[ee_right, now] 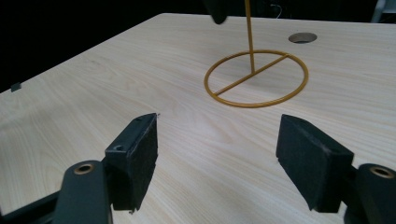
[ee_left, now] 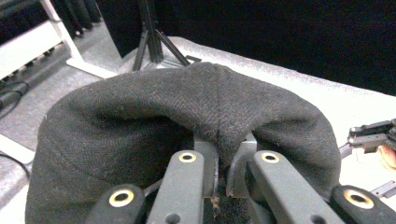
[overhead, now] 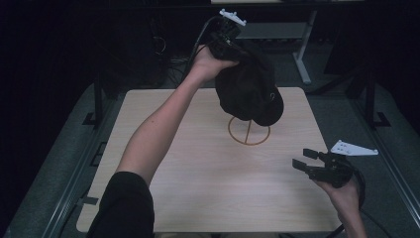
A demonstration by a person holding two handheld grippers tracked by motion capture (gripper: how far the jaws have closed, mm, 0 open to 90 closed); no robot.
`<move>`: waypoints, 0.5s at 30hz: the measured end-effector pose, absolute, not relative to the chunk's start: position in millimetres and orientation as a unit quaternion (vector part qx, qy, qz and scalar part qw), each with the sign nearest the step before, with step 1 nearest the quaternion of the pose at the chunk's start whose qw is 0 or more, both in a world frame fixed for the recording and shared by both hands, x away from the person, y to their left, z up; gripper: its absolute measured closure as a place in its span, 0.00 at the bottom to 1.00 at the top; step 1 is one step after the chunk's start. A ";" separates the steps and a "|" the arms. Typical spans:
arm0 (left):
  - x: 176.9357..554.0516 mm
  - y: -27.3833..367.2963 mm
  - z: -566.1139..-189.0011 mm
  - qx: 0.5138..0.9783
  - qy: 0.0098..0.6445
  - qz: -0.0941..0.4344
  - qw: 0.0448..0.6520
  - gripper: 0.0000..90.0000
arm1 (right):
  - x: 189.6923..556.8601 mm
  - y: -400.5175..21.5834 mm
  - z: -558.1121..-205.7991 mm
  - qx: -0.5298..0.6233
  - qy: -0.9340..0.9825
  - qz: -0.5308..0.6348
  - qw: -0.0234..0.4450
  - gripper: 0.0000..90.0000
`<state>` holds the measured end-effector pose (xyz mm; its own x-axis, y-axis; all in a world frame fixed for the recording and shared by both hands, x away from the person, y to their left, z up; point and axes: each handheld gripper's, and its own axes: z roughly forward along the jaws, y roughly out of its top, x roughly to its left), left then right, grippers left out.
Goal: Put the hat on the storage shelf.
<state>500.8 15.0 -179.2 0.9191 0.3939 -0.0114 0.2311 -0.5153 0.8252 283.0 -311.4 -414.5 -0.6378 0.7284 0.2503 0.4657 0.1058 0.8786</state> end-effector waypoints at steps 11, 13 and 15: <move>528.9 -31.9 -206.4 0.868 0.227 0.054 0.438 0.85 | 283.9 -310.7 -416.0 0.407 0.734 0.530 0.115 0.34; 530.9 -35.7 -210.9 0.870 0.226 0.049 0.435 0.85 | 283.1 -310.5 -416.0 0.407 0.734 0.531 0.117 0.34; 530.6 -36.6 -211.6 0.872 0.224 0.055 0.431 0.84 | 282.3 -311.2 -416.2 0.407 0.733 0.532 0.117 0.34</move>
<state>530.6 -36.6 -211.6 0.8940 0.4373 -0.0978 0.3433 -0.5283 0.7766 282.3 -311.2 -416.2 -0.6406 0.7220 0.2616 0.4730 0.1025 0.8751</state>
